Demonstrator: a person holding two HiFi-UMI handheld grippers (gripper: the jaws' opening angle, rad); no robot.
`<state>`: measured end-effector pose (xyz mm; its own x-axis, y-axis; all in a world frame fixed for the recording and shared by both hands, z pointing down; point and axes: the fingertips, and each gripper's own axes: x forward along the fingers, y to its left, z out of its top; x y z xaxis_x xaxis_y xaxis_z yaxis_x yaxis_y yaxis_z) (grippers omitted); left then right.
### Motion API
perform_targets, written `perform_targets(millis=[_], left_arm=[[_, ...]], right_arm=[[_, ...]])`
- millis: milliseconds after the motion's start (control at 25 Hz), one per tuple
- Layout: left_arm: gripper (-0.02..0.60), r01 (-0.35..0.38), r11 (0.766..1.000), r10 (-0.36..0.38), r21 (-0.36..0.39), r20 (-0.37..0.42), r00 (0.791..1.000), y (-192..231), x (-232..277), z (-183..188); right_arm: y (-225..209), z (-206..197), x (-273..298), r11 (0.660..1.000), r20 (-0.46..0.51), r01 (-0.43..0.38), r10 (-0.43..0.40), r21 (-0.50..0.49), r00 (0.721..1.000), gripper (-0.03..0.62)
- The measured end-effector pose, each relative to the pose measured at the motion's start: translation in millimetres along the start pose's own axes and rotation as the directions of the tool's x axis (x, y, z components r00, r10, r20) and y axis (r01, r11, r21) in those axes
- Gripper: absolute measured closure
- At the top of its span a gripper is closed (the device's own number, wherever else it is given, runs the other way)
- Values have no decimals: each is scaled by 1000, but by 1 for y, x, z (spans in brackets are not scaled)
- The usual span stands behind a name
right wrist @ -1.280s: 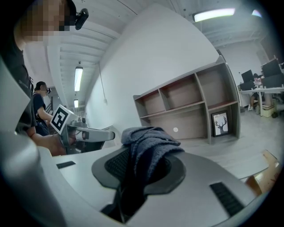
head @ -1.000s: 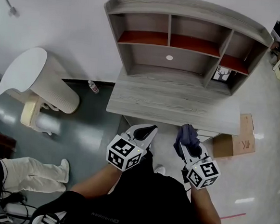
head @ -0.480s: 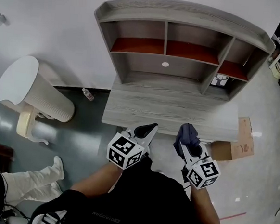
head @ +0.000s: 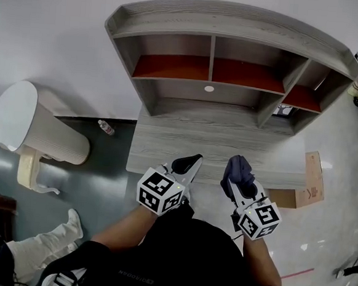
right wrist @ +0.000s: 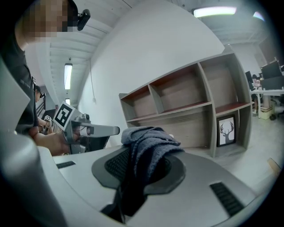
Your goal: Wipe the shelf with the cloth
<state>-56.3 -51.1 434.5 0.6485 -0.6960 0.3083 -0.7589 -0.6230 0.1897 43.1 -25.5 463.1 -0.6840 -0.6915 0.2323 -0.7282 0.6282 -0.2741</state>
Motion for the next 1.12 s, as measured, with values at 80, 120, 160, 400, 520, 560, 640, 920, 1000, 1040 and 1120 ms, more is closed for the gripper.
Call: perform_targets(millis=[80, 120, 160, 400, 520, 560, 640, 920, 1000, 1040, 1120], left_arm=[[574, 6, 1000, -6, 1, -1, 1000, 12, 7, 4], [574, 10, 1000, -10, 5, -2, 1000, 17, 11, 7], [574, 15, 1000, -15, 11, -3, 1000, 22, 14, 9], [574, 41, 999, -41, 25, -6, 999, 58, 33, 26], [574, 57, 998, -57, 32, -8, 998, 73, 41, 33], [574, 63, 997, -62, 35, -10, 998, 78, 44, 35], [574, 74, 996, -73, 42, -14, 997, 86, 48, 38], [574, 78, 995, -77, 65, -22, 997, 106, 57, 46], [574, 70, 995, -69, 65, -16, 997, 107, 59, 49], [574, 65, 996, -64, 67, -14, 998, 107, 61, 50], [574, 50, 997, -49, 65, -12, 999, 108, 64, 51]], right_arm=[[-5, 5, 15, 1000, -3, 3, -3, -1, 1000, 497], [-8, 8, 22, 1000, -4, 5, -5, -3, 1000, 497], [-10, 11, 29, 1000, -5, 8, -8, -4, 1000, 497], [-22, 29, 67, 999, -5, 30, -30, -11, 1000, 497], [-28, 37, 83, 999, -1, 49, -49, -14, 999, 497], [-30, 40, 88, 998, 2, 56, -56, -13, 998, 497], [-33, 45, 97, 998, 13, 69, -69, -11, 998, 497], [-39, 64, 119, 997, 51, 78, -77, -24, 996, 497], [-42, 70, 121, 997, 60, 70, -68, -32, 996, 497], [-44, 74, 123, 997, 66, 67, -64, -37, 996, 497], [-49, 81, 125, 997, 77, 56, -53, -44, 996, 497]])
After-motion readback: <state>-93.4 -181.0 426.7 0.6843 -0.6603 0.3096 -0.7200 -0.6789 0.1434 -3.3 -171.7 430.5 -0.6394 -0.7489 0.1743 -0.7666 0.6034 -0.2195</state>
